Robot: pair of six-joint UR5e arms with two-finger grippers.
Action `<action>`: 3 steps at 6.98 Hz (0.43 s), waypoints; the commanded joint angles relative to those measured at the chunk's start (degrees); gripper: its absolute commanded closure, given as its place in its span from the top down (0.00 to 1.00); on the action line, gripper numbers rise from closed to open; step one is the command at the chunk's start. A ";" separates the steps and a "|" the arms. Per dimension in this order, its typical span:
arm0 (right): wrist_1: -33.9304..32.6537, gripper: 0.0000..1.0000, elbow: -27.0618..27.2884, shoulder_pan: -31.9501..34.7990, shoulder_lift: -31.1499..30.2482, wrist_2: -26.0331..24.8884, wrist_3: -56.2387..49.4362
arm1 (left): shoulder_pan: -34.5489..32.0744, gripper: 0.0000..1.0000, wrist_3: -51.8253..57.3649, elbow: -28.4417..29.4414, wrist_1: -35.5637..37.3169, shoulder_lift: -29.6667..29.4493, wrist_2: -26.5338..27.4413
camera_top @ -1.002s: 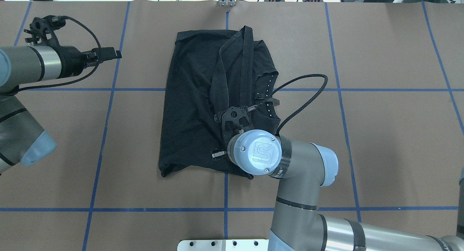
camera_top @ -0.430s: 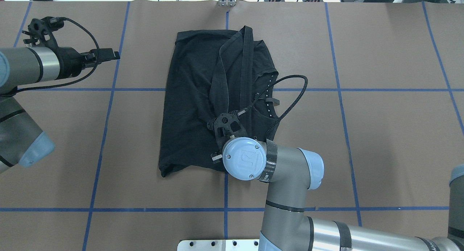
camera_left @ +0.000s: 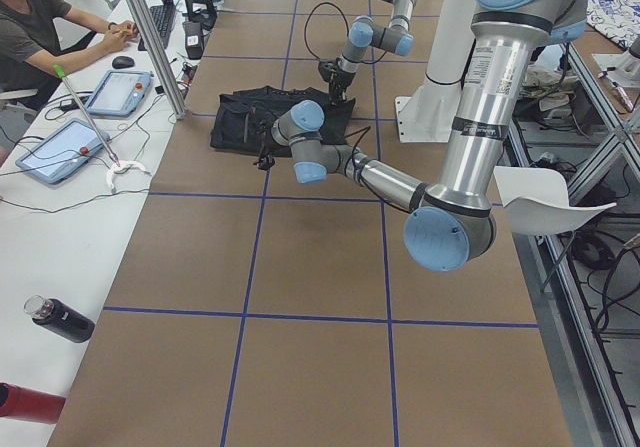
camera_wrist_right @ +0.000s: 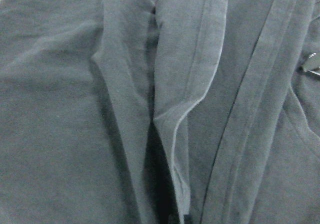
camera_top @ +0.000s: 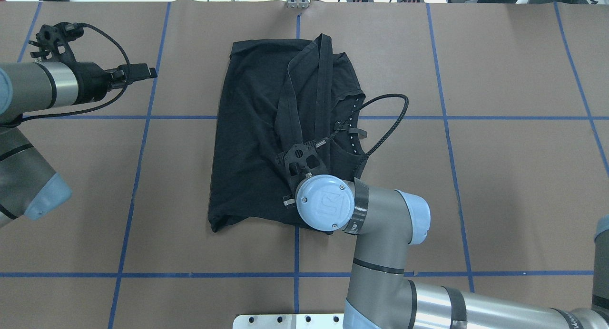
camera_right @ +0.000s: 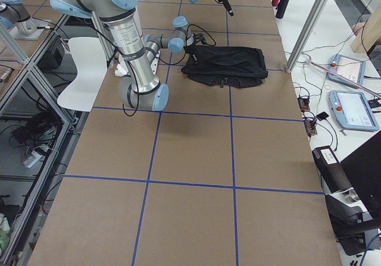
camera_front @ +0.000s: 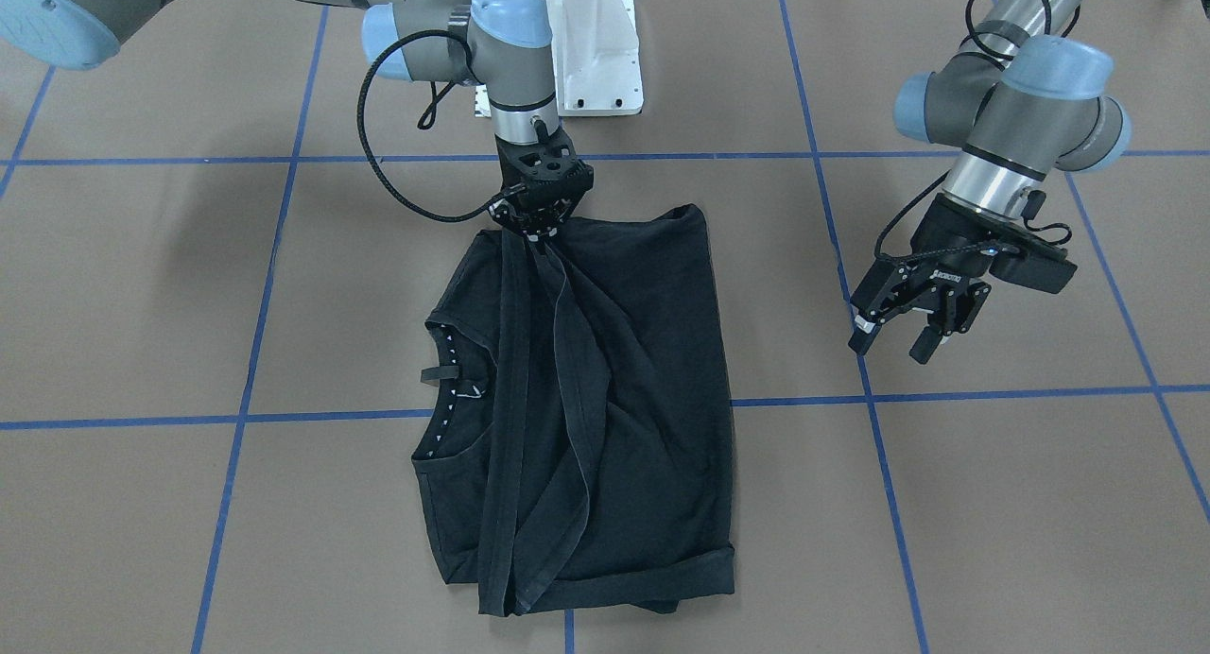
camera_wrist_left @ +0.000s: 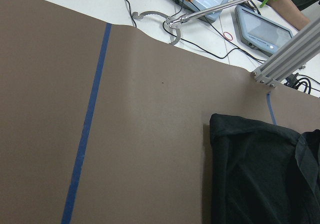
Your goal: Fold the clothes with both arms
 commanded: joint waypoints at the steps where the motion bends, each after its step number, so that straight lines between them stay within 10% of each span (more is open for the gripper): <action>1: -3.08 0.00 10.74 0.57 -8.56 0.40 0.94 | 0.13 1.00 -0.09 -0.02 0.00 0.03 0.13; 3: -3.00 0.00 11.08 -6.17 -12.13 -4.41 10.39 | 0.13 1.00 -0.09 -0.02 0.00 0.03 0.30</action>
